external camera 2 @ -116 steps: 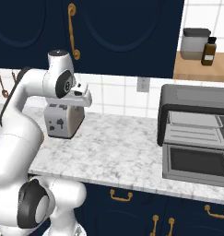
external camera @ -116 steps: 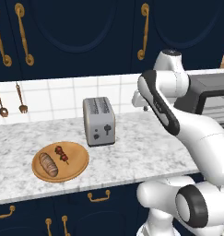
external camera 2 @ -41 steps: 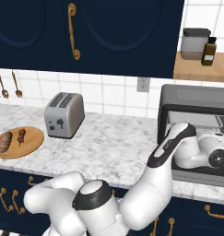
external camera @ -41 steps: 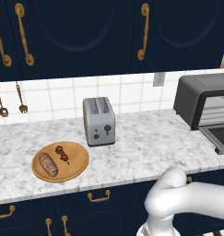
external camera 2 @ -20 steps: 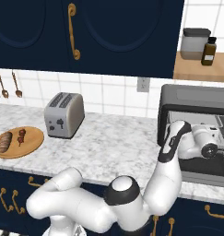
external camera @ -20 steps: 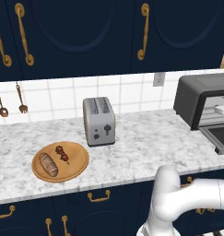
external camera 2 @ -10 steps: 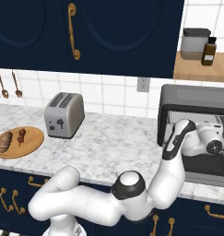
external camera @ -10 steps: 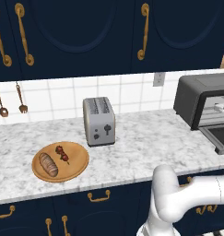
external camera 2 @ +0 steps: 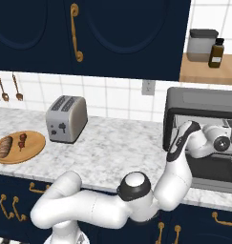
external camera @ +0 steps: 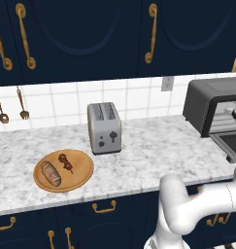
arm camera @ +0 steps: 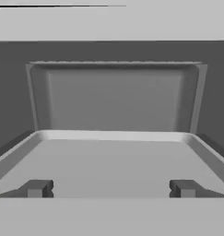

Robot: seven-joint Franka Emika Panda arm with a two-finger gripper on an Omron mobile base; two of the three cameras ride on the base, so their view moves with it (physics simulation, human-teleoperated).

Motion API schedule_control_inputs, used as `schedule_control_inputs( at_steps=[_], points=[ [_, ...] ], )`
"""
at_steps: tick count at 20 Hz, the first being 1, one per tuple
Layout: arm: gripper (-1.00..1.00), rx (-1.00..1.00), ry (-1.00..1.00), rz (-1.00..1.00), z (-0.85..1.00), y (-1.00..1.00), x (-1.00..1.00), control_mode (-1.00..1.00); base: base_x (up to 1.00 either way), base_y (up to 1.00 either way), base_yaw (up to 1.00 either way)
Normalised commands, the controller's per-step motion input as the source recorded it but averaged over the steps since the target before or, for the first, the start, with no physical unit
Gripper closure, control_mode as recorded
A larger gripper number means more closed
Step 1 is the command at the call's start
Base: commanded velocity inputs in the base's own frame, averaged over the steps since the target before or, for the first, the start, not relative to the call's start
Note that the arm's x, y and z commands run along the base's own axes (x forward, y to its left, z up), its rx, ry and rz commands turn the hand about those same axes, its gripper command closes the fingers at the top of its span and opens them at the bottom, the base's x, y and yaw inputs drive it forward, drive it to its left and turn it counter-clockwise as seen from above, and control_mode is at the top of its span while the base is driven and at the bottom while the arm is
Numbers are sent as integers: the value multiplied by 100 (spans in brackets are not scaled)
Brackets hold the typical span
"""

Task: Pick up the kebab skewer and baguette bread, and place them inside the toaster oven. Close the toaster oven door and start by setting the timer.

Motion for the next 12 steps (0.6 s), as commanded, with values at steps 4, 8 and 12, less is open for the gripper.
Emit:
schedule_control_inputs(
  at_steps=[4,8,12],
  points=[
    [-100,0,5,-2,0,0,36,-100,0,0,0],
    [-100,0,11,-2,0,0,21,-100,0,0,0],
    [-100,0,13,-1,0,0,18,-100,0,0,0]
  ],
)
